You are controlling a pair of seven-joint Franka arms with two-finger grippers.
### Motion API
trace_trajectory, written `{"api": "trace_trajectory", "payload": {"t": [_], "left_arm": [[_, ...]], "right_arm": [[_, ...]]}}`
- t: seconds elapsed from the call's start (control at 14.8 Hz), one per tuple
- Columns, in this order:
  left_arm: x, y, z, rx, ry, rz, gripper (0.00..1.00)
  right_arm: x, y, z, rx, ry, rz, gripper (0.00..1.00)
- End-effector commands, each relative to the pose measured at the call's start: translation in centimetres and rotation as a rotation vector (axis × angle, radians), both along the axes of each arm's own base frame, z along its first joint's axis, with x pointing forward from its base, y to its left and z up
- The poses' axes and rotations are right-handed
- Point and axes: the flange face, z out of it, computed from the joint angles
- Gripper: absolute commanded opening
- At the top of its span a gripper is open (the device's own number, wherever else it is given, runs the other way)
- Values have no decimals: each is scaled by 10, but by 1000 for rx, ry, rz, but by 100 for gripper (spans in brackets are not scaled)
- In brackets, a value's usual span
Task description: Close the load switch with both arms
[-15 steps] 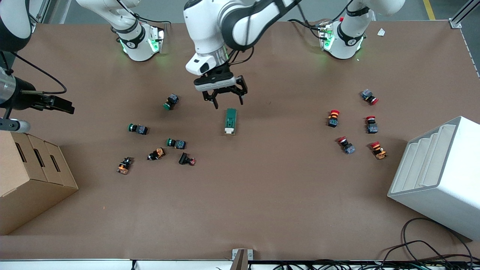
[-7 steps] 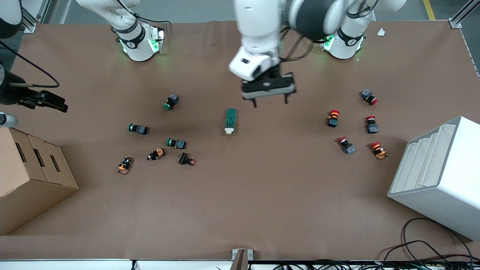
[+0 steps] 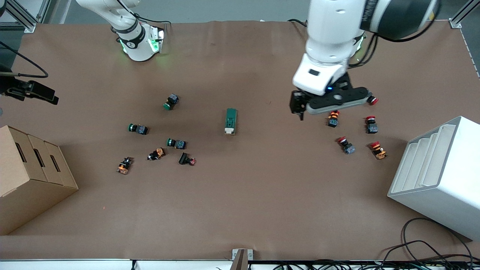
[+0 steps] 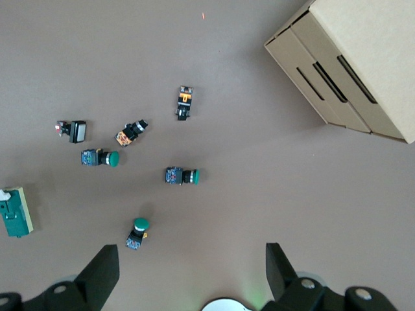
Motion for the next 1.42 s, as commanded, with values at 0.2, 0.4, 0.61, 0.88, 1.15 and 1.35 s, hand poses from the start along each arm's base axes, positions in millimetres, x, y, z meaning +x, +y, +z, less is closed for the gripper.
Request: {"api": "trace_trajectory", "payload": {"t": [0.2, 0.4, 0.61, 0.88, 1.15, 1.35], "left_arm": [[18, 86, 30, -76, 36, 25, 100], [22, 148, 40, -85, 91, -125, 100], [14, 204, 48, -60, 116, -198, 100], [0, 255, 59, -131, 165, -195, 100], [-28, 268, 51, -121, 199, -206, 100], [-33, 276, 51, -126, 198, -187, 100]], "right_arm": [[-14, 3, 1, -1, 57, 15, 100], [-20, 3, 3, 0, 60, 15, 100], [-30, -2, 3, 2, 50, 7, 100], [-39, -2, 6, 3, 21, 9, 100], [-46, 5, 17, 1, 4, 23, 100], [-52, 6, 21, 1, 11, 21, 100]]}}
